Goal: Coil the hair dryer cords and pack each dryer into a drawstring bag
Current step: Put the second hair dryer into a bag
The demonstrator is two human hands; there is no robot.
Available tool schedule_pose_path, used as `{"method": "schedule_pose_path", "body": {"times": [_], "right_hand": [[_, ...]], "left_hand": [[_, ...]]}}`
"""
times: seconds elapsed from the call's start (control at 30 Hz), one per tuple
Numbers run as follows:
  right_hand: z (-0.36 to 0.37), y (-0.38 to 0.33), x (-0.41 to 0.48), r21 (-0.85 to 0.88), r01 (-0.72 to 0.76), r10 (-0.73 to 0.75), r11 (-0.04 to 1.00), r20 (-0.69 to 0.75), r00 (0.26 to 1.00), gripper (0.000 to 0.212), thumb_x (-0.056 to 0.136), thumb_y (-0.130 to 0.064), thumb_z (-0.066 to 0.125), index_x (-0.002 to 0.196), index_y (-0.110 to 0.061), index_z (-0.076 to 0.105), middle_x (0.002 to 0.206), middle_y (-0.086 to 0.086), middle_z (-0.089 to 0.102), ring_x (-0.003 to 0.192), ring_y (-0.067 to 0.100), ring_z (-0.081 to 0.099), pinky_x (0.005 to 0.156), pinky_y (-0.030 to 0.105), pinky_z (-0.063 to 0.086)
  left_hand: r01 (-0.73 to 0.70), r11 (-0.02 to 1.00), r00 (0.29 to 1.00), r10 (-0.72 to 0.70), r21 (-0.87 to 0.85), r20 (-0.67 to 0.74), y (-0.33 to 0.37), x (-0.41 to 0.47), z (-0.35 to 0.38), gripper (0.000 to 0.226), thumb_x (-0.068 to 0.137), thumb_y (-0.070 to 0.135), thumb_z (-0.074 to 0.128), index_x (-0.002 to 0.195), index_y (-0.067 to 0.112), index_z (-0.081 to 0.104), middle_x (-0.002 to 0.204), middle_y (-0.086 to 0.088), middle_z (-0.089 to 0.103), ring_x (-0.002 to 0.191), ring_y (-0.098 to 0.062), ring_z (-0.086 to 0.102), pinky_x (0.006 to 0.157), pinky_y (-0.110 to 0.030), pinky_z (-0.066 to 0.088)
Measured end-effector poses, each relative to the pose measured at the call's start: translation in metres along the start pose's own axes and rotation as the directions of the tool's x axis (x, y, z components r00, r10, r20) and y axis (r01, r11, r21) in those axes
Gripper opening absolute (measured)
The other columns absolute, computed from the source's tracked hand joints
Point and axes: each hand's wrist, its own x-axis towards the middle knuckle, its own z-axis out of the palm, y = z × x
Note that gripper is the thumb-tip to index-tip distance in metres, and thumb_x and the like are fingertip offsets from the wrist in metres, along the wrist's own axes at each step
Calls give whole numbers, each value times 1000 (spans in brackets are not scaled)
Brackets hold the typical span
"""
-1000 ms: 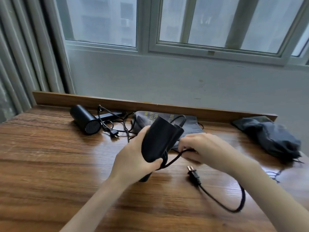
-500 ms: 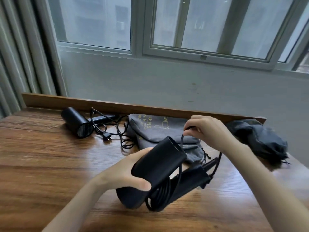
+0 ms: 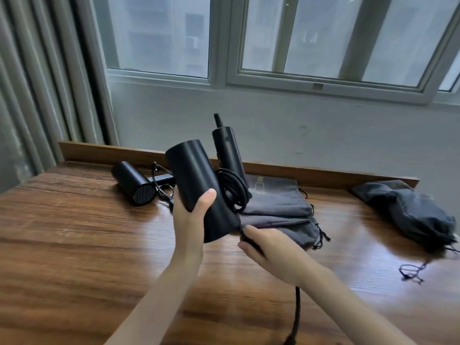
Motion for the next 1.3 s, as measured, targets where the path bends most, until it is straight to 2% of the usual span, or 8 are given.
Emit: {"method": "schedule_pose_path", "body": {"times": [0.3,0.5,0.67,0.77,0.9,1.0,1.1,1.3], "right_hand": [[-24,3,-6,-261,48,-5,964,164,986,17,98,-33,37,106,-21,47,103,-8,62,84,18,61,64,33,45],[-46,18,-3,-423,-66,205,904,293,934,16,100,-30,35,106,-17,42,103,1,61,86,25,61,60,33,40],[-75,25,-8,-557,-192,299,808,107,948,14,94,-14,44,103,-22,36,112,-1,54,77,26,57,55,30,30],[-93,22,-8,-616,-126,137,777,-30,990,10,97,-27,44,108,-28,45,108,-8,53,70,23,58,50,28,25],[-108,26,0,-548,-74,30,833,-89,996,26,95,-43,40,101,-28,60,99,-9,55,91,17,55,58,27,35],[-109,37,11,-485,-35,103,874,115,988,26,94,-44,41,106,-34,62,99,-14,51,100,11,47,70,27,41],[-101,44,23,-169,-90,138,982,302,943,15,93,-33,51,96,-31,66,85,-19,50,87,0,50,74,25,41],[-65,35,20,192,-314,271,930,222,937,32,90,11,44,74,-13,57,73,-13,51,62,-11,51,84,23,37]], "left_hand": [[-204,786,979,176,583,105,-13,0,-20,76,65,37,77,131,30,41,100,28,56,91,17,53,65,0,41],[-493,332,870,208,804,448,-4,-3,-19,89,64,47,71,140,37,26,104,12,62,84,-12,61,61,-22,50],[-568,190,823,122,801,555,1,-2,-16,88,63,54,66,140,36,27,106,10,62,87,-14,61,59,-23,46],[-551,305,811,-24,777,585,6,1,-20,85,59,59,61,135,45,26,104,18,61,91,-9,60,68,-25,50],[-278,686,702,-332,672,630,15,4,-24,74,54,55,68,122,55,38,105,20,64,96,-3,62,78,-24,51],[-107,827,555,-411,552,724,21,7,-27,68,58,45,73,120,50,47,115,13,63,105,-11,62,85,-28,51],[5,895,440,-402,446,803,23,7,-28,66,59,37,71,121,41,52,119,6,63,108,-17,62,86,-30,51],[343,939,580,-195,-20,791,8,-5,-26,50,57,18,70,106,23,70,101,0,72,91,-18,68,78,-32,55]]}}
